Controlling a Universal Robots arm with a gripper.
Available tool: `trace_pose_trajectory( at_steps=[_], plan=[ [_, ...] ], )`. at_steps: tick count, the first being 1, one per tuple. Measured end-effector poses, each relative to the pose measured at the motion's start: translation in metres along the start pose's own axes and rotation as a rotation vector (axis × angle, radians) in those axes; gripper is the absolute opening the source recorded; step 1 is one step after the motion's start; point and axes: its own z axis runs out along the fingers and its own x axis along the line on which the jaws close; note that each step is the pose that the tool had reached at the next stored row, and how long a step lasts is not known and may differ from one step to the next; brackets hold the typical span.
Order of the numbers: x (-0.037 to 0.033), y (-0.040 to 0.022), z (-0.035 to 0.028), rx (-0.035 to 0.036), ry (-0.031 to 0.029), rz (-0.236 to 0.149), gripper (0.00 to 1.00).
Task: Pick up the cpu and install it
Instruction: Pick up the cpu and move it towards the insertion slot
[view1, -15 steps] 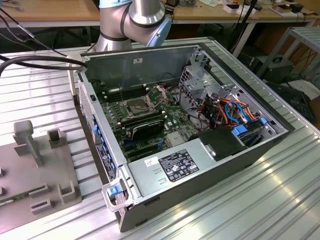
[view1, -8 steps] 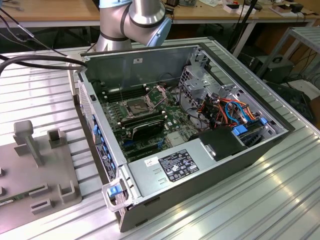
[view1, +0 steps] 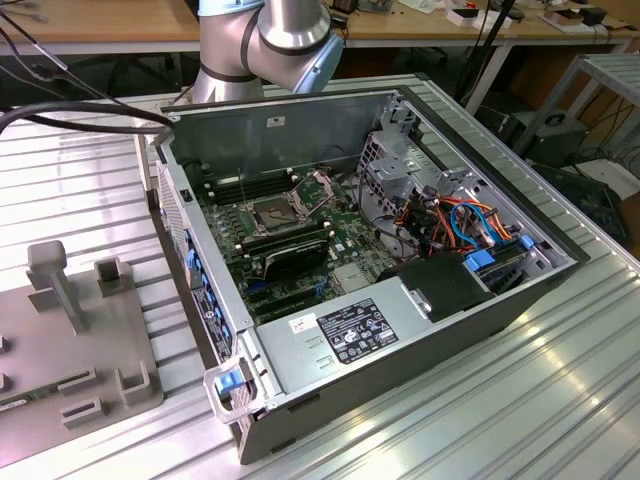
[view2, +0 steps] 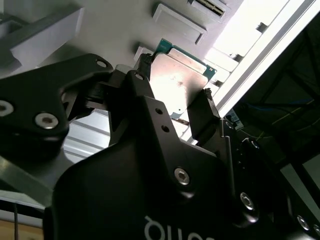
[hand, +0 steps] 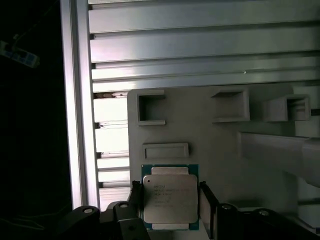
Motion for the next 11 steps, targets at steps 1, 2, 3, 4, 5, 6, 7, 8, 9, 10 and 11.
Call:
trace_pose_trajectory(
  at_steps=[1, 2, 3, 4, 5, 6, 7, 8, 9, 10, 11],
  plan=[
    [0.0, 0.0001, -0.0016, 0.0, 0.0001, 0.0, 0.55],
    [0.0, 0.0001, -0.0033, 0.0, 0.0, 0.0, 0.55],
    [0.0, 0.0002, -0.0045, 0.0001, 0.0001, 0.0, 0.55],
    [0.0, 0.0002, -0.0057, 0.0, 0.0, 0.0, 0.55],
    [0.0, 0.0003, -0.0071, 0.0, 0.0, 0.0, 0.55],
    [0.0, 0.0003, -0.0086, 0.0, 0.0, 0.0, 0.55],
    [0.0, 0.0004, -0.0102, 0.0, 0.0001, 0.0, 0.55],
    [0.0, 0.0004, -0.0124, 0.0, 0.0, 0.0, 0.55],
    [0.0, 0.0005, -0.014, -0.0001, 0.0, 0.0, 0.55],
    [0.0, 0.0006, -0.0157, 0.0, 0.0, 0.0, 0.55],
    [0.0, 0.0006, -0.0174, 0.0, 0.0001, 0.0, 0.55]
  ],
)
